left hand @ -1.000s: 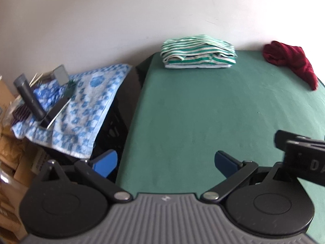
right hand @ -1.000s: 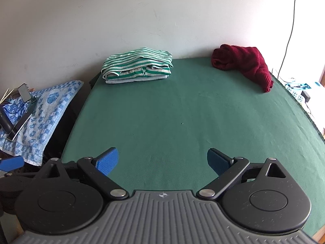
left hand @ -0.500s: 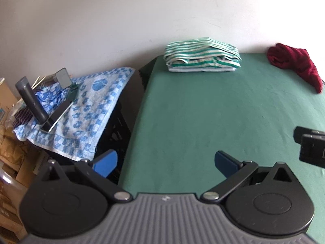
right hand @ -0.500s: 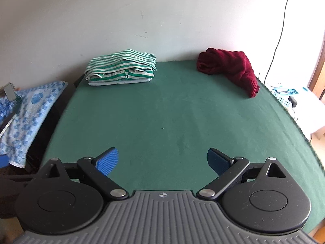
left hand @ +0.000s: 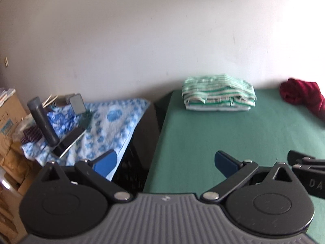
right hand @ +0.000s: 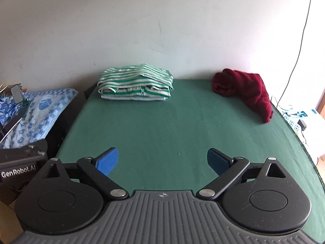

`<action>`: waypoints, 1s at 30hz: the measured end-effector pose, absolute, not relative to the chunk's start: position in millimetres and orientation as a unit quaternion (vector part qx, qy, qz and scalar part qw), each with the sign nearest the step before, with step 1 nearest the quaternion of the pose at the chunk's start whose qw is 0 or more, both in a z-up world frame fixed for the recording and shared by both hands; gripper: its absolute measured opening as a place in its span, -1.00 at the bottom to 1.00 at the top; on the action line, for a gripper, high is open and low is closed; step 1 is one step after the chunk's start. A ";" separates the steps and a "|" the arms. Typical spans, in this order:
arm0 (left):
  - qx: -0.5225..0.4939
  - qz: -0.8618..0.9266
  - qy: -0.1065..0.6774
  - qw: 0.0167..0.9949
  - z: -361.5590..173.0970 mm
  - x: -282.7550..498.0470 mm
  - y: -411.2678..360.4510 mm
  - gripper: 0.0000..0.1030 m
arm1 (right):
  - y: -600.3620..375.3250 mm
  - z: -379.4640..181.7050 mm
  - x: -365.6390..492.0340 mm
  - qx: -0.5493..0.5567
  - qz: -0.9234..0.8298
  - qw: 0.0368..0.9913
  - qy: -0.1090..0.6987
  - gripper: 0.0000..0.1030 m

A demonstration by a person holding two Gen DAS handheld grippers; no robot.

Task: Fold clothes

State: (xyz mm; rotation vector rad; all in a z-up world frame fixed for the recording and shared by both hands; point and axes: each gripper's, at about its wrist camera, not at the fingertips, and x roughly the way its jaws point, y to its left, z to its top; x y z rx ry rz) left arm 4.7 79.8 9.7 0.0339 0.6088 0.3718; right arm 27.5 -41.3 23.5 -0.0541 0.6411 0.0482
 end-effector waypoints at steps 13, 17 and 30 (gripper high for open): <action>-0.007 0.167 0.307 0.937 8.1 20.7 93.9 0.99 | -32.7 27.3 37.0 -0.022 0.037 0.956 0.290 0.87; -0.019 0.165 0.308 0.937 5.7 21.0 98.2 0.99 | -28.6 26.8 39.6 -0.026 0.039 0.956 0.291 0.87; -0.026 0.157 0.314 0.936 -0.8 21.8 103.1 0.99 | -23.8 24.4 43.6 -0.033 0.038 0.952 0.303 0.87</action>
